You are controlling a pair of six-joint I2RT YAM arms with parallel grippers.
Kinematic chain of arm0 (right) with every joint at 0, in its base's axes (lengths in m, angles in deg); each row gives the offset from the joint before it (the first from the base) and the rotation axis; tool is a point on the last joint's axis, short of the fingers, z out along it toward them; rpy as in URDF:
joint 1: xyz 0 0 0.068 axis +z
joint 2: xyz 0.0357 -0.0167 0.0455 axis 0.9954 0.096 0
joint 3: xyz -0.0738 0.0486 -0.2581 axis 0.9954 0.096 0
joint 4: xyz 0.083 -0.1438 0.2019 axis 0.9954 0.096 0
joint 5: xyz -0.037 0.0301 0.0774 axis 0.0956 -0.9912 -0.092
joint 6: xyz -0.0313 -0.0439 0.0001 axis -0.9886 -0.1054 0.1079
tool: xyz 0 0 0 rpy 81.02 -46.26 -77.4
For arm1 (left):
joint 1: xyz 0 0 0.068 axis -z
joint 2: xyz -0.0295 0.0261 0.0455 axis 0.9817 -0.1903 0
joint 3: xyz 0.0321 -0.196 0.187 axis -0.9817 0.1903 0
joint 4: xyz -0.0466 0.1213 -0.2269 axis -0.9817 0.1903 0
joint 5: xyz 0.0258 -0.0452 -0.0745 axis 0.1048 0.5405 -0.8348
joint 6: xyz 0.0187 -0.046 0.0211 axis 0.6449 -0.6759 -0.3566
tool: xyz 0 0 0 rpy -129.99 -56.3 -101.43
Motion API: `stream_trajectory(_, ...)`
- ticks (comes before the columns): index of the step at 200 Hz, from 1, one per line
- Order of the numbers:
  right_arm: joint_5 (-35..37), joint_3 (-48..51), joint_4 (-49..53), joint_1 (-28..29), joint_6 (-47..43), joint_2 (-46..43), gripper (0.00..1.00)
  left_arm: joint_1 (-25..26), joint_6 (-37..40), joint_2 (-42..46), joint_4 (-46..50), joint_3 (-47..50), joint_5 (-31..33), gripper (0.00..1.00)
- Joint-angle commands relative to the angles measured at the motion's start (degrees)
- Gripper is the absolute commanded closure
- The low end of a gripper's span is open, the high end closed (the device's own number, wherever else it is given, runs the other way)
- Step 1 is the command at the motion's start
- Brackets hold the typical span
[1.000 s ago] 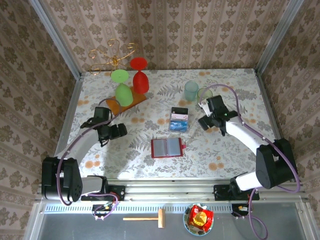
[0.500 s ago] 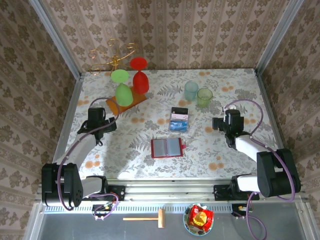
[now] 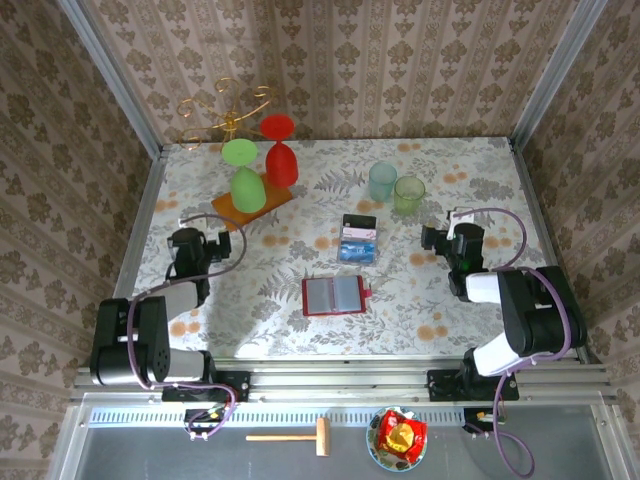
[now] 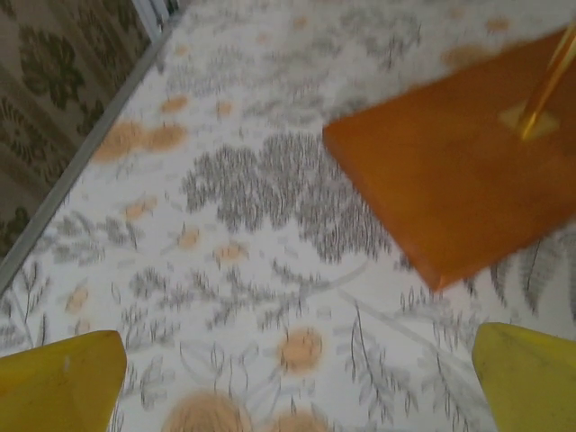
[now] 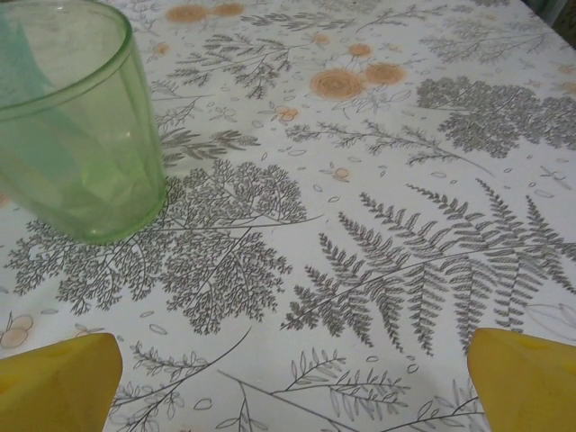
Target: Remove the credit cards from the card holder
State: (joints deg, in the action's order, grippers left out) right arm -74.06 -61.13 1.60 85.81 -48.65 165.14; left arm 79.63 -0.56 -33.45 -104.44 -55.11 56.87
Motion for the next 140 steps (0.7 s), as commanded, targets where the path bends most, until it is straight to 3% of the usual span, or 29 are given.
stream_trajectory(1, -1.5, 0.2, -6.5, -0.2, 0.4, 0.2, 0.00, -1.2, 1.4, -4.1, -12.1, 0.5, -6.3, 0.00)
stream_trajectory(40, -1.7, 0.1, -6.5, -0.2, 0.2, 0.3, 0.00, -2.1, 1.9, -10.3, -18.1, 0.8, -10.7, 0.00)
stream_trajectory(140, -6.5, 0.9, -7.7, -0.2, -1.7, 0.2, 0.00, 0.7, 4.7, -10.4, -17.3, 0.3, -7.6, 0.00)
